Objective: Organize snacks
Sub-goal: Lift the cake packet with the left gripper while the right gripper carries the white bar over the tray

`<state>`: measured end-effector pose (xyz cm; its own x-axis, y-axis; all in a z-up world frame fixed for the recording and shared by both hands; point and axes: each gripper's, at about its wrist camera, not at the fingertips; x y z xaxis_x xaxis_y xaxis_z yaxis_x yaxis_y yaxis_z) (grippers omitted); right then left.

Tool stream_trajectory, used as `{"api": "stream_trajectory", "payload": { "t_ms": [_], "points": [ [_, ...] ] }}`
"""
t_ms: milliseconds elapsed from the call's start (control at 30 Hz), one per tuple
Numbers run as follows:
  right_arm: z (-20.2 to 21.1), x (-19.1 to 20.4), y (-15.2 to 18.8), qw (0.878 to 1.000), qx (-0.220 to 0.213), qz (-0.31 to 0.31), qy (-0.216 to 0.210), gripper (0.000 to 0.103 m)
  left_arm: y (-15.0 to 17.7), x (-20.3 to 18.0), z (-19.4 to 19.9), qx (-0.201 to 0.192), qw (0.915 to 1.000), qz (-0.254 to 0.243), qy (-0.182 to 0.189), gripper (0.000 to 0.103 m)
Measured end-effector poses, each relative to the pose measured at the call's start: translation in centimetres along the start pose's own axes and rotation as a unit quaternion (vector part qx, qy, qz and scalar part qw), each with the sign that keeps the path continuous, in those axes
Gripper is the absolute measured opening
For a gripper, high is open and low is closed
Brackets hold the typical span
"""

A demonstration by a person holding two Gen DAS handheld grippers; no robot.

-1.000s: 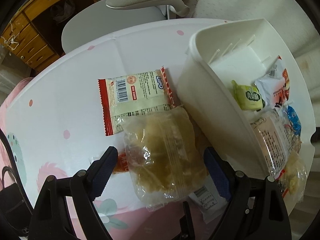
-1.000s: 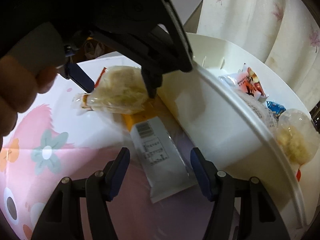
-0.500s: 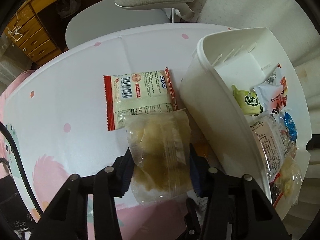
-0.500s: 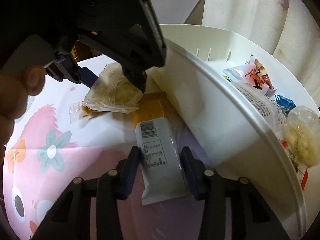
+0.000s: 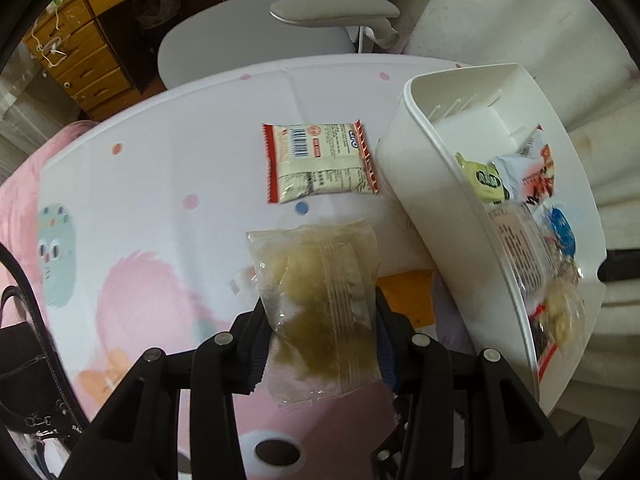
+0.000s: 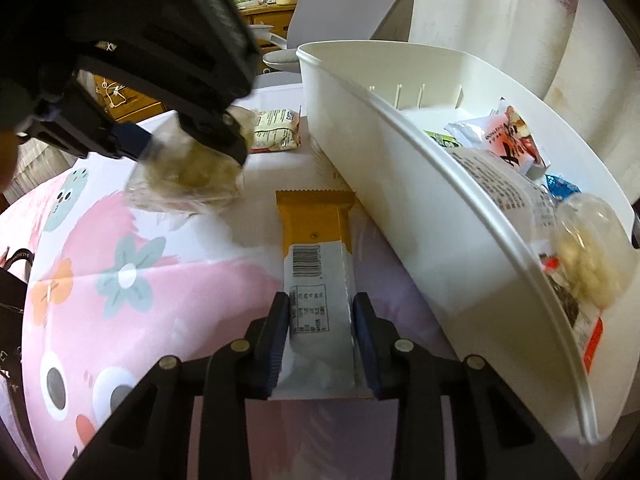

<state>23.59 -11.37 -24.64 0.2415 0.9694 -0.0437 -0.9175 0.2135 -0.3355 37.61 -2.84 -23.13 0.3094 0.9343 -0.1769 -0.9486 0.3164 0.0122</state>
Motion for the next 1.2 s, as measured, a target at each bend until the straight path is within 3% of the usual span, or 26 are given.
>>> {"api": "stream_trajectory", "payload": {
  "t_ms": [733, 1033, 1200],
  "points": [
    [13.2, 2.9, 7.8, 0.996, -0.086, -0.015, 0.021, 0.031, 12.1, 0.3, 9.8, -0.048, 0.9981, -0.037, 0.004, 0.043],
    [16.7, 0.9, 8.2, 0.993, -0.118, -0.009, 0.023, 0.031, 14.4, -1.2, 10.4, -0.047, 0.998, -0.041, 0.007, 0.043],
    [17.3, -0.8, 7.9, 0.992, -0.125, 0.016, 0.02, 0.031, 14.4, -2.7, 9.7, -0.038, 0.9991, -0.019, 0.009, 0.043]
  ]
}}
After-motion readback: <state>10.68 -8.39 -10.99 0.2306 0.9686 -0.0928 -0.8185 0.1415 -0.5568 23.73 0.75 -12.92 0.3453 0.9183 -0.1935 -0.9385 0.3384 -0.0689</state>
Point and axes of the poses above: each gripper's, at about its wrist camera, not at the fingertips, and z roughly against the way its jaws point, x to its left, y to its underside, and after that the axes turned 11 degrees about x, right-handed
